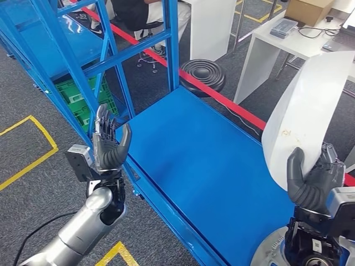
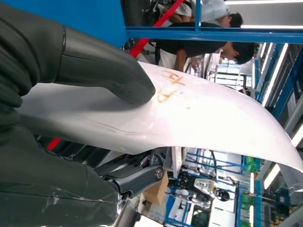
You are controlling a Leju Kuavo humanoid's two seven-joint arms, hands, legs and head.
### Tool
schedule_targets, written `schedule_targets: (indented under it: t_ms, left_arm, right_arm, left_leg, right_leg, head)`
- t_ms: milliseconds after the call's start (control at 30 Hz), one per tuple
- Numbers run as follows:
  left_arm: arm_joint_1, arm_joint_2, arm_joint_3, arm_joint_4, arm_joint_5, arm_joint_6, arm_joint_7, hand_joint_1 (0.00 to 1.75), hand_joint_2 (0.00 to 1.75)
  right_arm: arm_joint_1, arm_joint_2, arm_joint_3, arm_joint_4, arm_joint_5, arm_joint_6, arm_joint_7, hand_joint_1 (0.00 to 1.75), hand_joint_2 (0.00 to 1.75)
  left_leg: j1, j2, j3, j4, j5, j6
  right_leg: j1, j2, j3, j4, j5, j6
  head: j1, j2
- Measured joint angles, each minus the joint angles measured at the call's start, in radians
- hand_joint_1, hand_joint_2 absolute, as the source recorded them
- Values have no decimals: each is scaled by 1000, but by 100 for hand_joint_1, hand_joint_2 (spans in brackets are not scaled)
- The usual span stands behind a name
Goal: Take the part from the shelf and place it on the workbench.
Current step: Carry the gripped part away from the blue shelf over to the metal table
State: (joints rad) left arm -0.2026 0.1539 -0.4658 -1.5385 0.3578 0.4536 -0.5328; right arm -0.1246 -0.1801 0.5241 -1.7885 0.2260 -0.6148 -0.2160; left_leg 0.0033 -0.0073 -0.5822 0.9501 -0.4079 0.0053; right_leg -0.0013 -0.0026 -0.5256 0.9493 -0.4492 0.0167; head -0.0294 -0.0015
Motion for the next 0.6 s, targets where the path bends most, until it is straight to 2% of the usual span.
schedule_targets:
  t_ms: [200, 267, 333, 367, 400, 467, 500, 533, 567, 600]
  left_arm:
    - [0, 0, 0, 0, -8, 0, 7, 0, 175]
    - [0, 1, 0, 0, -9, 0, 10, 0, 175]
    - [-1, 1, 0, -2, -11, 1, 12, 0, 175]
    - [-1, 1, 0, -4, -12, 1, 12, 0, 175]
    - [-2, 1, 0, -5, -12, 1, 13, 0, 175]
    - [-1, 1, 0, -5, -12, 2, 13, 0, 175]
    - [1, 1, -1, -5, -12, 2, 14, 0, 175]
    - [2, 1, -1, -5, -12, 2, 14, 0, 175]
    - [3, 1, -1, -5, -12, 2, 14, 0, 175]
    - [4, 1, -1, -6, -12, 2, 14, 0, 175]
  right_arm:
    - [1, 0, 0, 0, 33, 7, 3, 175, 175]
    - [1, 0, 0, 0, 35, 8, 4, 175, 175]
    - [0, 0, -1, -1, 36, 10, 6, 175, 175]
    - [0, 0, -1, -1, 37, 11, 7, 175, 175]
    - [0, 0, -1, -1, 37, 12, 8, 175, 175]
    - [2, 0, -1, 0, 37, 14, 10, 175, 175]
    - [4, 0, -1, 0, 37, 14, 11, 175, 175]
    - [5, 0, -1, 0, 37, 15, 12, 175, 175]
    - [5, 0, -1, 0, 38, 15, 13, 175, 175]
    - [5, 0, -1, 0, 38, 16, 14, 175, 175]
  left_leg:
    - [-3, 0, -1, 4, -4, 5]
    - [-5, -1, 0, 1, -4, 9]
    - [1, -3, 11, -16, 1, 16]
    - [4, -5, 18, -25, 4, 20]
    - [8, -8, 24, -33, 7, 23]
    - [7, -17, 27, -34, 7, 25]
    - [8, -24, 27, -34, 7, 24]
    - [9, -33, 27, -32, 6, 23]
    - [11, -43, 27, -29, 4, 20]
    - [14, -54, 27, -24, 1, 15]
  right_leg:
    - [-3, 0, 1, -1, -1, 5]
    - [-5, -2, 3, -3, 0, 9]
    - [-6, -3, 1, 4, -10, 15]
    - [-6, -3, -10, 30, -27, 18]
    - [-7, -1, -32, 78, -53, 20]
    - [-10, 0, -100, 218, -112, 25]
    - [-12, 0, -129, 273, -126, 27]
    - [-14, 0, -142, 292, -121, 30]
    - [-17, 2, -135, 269, -96, 32]
    - [-21, 7, -108, 209, -57, 34]
  head:
    - [0, 0]
    - [0, 0]
    - [0, 0]
    - [2, 0]
    - [4, 0]
    - [7, 0]
    - [7, 0]
    - [7, 0]
    - [7, 0]
    - [7, 0]
